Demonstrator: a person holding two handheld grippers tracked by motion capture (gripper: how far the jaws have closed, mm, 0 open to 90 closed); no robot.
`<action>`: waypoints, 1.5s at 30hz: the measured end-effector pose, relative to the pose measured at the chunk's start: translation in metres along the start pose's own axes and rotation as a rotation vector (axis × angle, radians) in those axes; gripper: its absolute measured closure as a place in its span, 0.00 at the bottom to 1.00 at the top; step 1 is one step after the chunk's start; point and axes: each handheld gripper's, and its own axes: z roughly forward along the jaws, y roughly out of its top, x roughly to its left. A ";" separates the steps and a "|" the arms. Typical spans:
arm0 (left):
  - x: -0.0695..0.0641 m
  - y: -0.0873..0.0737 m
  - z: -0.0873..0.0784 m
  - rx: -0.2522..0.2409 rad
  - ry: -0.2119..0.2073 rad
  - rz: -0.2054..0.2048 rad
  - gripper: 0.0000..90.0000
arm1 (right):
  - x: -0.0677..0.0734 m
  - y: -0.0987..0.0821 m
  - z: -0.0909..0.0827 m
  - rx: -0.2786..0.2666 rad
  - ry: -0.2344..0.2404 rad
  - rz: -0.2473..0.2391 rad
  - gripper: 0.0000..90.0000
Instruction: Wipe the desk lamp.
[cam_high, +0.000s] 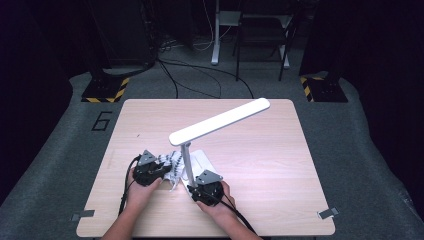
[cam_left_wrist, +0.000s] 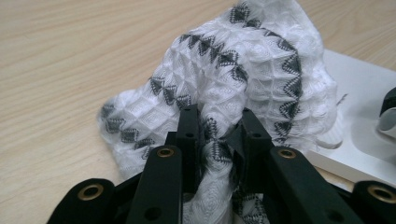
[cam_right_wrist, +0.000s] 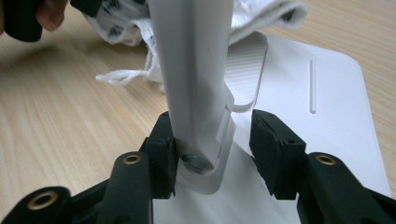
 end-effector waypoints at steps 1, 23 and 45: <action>0.000 0.000 -0.003 -0.010 -0.003 -0.007 0.82 | -0.001 0.000 -0.001 -0.004 0.004 -0.017 0.57; 0.011 -0.005 -0.050 -0.094 0.072 -0.066 0.80 | -0.002 0.004 -0.018 -0.068 0.107 -0.089 0.52; 0.043 -0.027 -0.077 -0.060 0.215 -0.101 0.82 | 0.005 -0.002 -0.023 -0.086 0.070 -0.153 0.52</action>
